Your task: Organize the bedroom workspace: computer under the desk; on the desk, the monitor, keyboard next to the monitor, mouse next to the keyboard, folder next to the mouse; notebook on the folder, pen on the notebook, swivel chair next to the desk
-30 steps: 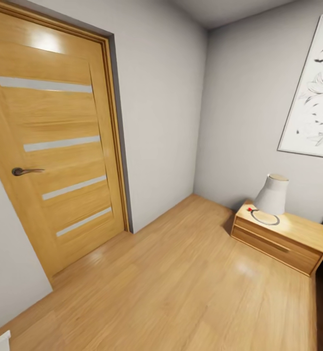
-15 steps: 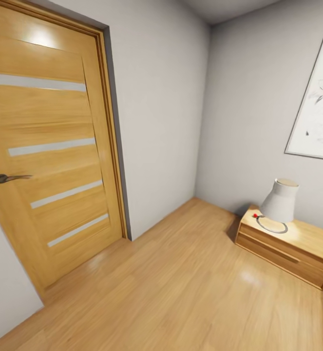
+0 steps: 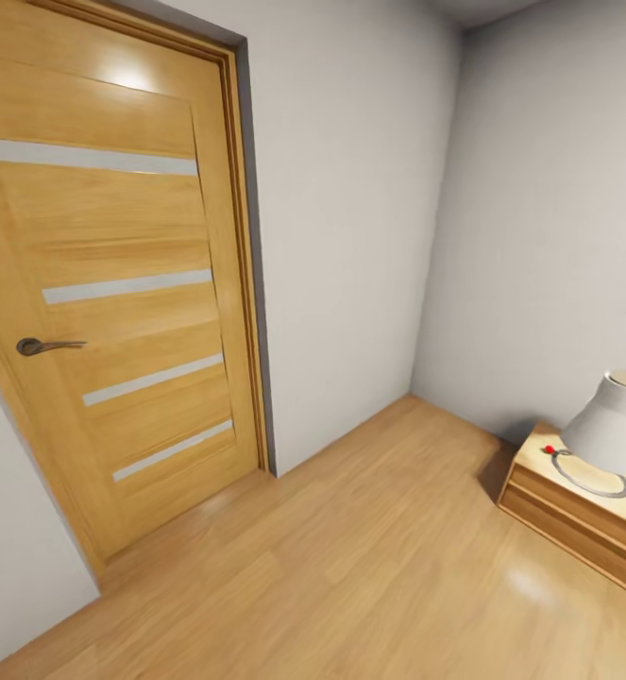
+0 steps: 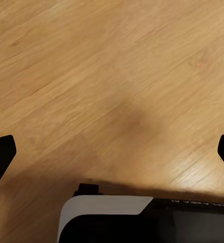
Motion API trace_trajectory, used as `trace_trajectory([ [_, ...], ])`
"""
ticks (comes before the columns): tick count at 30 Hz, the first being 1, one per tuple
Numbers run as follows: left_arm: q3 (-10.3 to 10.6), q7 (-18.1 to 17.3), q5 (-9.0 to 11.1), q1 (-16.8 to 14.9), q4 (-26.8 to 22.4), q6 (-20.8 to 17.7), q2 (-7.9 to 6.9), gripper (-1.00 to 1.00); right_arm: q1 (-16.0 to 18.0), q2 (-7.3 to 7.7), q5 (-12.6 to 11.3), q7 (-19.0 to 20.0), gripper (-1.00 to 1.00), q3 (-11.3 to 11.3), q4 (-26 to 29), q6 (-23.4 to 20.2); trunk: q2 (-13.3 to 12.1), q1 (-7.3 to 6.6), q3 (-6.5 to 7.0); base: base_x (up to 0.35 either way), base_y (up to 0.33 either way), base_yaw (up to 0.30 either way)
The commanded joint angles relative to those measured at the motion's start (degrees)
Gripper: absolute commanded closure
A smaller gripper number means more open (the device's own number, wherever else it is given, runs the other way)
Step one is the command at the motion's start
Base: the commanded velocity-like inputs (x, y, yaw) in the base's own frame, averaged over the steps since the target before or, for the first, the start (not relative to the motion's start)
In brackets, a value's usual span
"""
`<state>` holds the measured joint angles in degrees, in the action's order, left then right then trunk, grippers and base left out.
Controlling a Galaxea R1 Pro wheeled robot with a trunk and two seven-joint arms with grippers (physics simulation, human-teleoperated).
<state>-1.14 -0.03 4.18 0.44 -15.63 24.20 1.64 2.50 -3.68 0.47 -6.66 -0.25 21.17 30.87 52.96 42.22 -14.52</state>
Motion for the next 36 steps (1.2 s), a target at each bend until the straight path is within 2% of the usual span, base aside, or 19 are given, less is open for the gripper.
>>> trace_trajectory([
  [1,-0.09,-0.05,0.31,0.02,-0.08,0.04,0.03,-1.00,0.03,-0.02,0.06,-0.19,-1.00,-0.01,-0.04,0.16,0.04,0.04,-0.06,0.322,-0.120,0.283],
  [7,-0.09,-0.05,0.31,0.01,-0.10,0.04,0.03,-1.00,0.03,-0.02,0.06,-0.26,-1.00,-0.01,0.00,0.20,0.04,0.04,-0.06,0.322,-0.126,0.284],
  [23,-0.12,-0.05,0.31,0.05,-0.10,0.06,0.03,-1.00,0.02,-0.15,0.09,-0.37,-1.00,-0.10,-0.30,4.83,0.04,0.04,-0.06,0.306,-0.160,0.286],
  [27,-0.17,-0.05,0.31,0.04,-0.10,0.06,0.03,-1.00,0.00,-0.18,0.14,-0.37,-1.00,-0.04,-0.40,7.97,0.04,0.04,-0.06,0.101,-0.069,0.287],
  [36,-0.22,-0.05,0.37,0.02,-0.10,0.11,-0.05,-1.00,0.03,-0.17,0.15,-0.37,-1.00,-0.02,-0.42,8.89,0.04,0.04,-0.06,0.012,-0.008,0.287],
])
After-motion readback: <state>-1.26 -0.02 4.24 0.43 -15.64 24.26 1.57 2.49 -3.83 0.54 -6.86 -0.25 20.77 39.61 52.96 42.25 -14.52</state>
